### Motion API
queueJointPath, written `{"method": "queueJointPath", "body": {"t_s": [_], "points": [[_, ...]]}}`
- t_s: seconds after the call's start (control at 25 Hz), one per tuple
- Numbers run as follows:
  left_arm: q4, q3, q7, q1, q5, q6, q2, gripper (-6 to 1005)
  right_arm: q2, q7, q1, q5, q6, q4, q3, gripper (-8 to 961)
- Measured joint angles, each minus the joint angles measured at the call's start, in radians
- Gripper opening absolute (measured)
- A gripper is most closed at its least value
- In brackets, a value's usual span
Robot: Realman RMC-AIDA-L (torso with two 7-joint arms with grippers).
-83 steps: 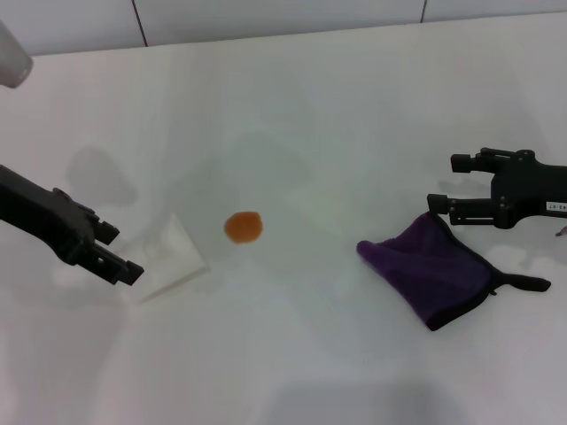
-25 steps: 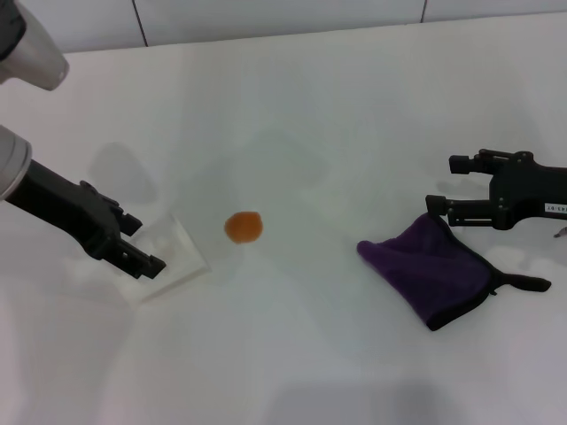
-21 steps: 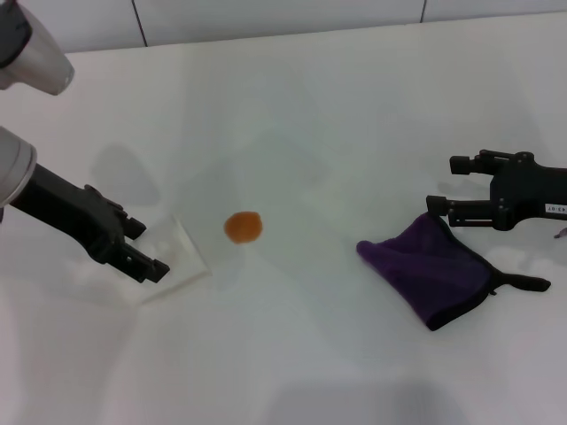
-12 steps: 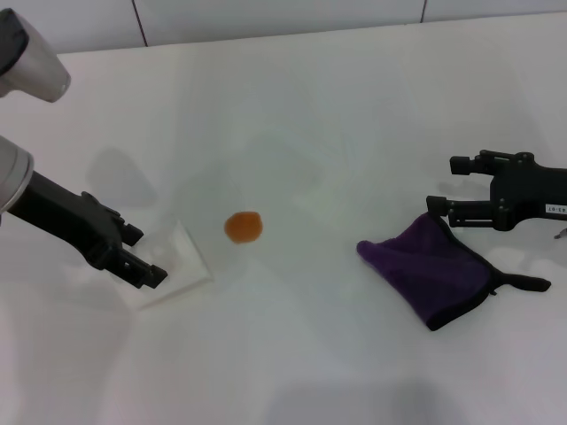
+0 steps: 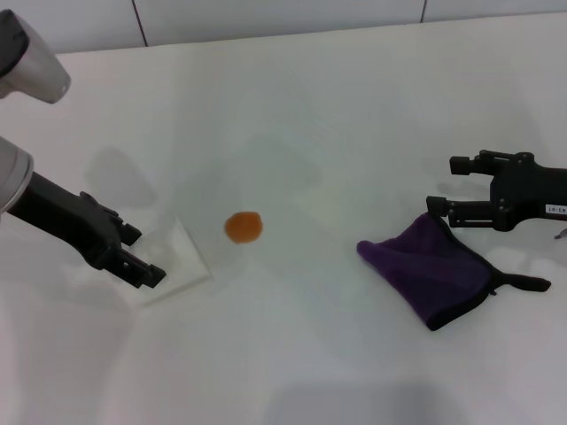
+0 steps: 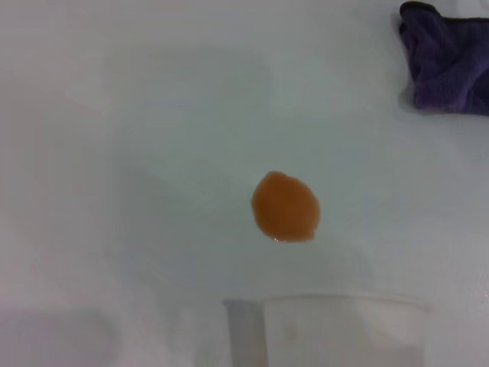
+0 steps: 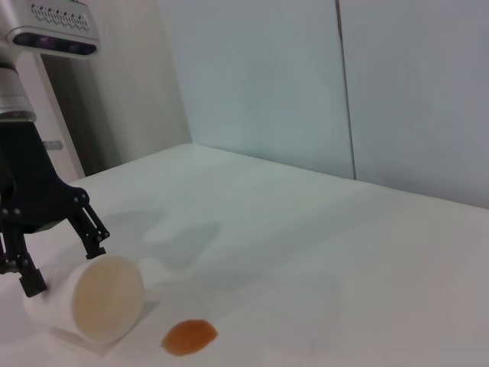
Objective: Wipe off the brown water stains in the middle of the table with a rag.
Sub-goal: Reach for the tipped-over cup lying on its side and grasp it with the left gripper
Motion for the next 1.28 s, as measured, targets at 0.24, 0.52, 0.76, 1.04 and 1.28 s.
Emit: {"method": "queueJointPath", "body": {"t_s": [0.24, 0.52, 0.76, 1.04, 1.28], "points": [[0.001, 0.000, 0.001, -0.006, 0.001, -0.003, -0.007, 810, 0.000, -0.005, 0.000, 0.000, 0.001, 0.000, 0.001, 827], [0.024, 0.000, 0.001, -0.007, 0.006, -0.015, -0.009, 808, 0.000, -0.006, 0.000, 0.000, 0.003, 0.002, 0.001, 827], [0.025, 0.000, -0.001, -0.007, 0.014, -0.026, -0.010, 807, 0.000, -0.007, 0.000, 0.000, 0.003, 0.003, 0.001, 827], [0.025, 0.000, -0.003, -0.006, 0.015, -0.034, -0.010, 805, 0.000, -0.007, 0.000, 0.003, 0.003, 0.003, 0.001, 828], [0.025, 0.000, -0.003, -0.006, 0.015, -0.036, -0.010, 803, 0.000, -0.009, 0.000, 0.009, 0.003, 0.003, 0.001, 828]]}}
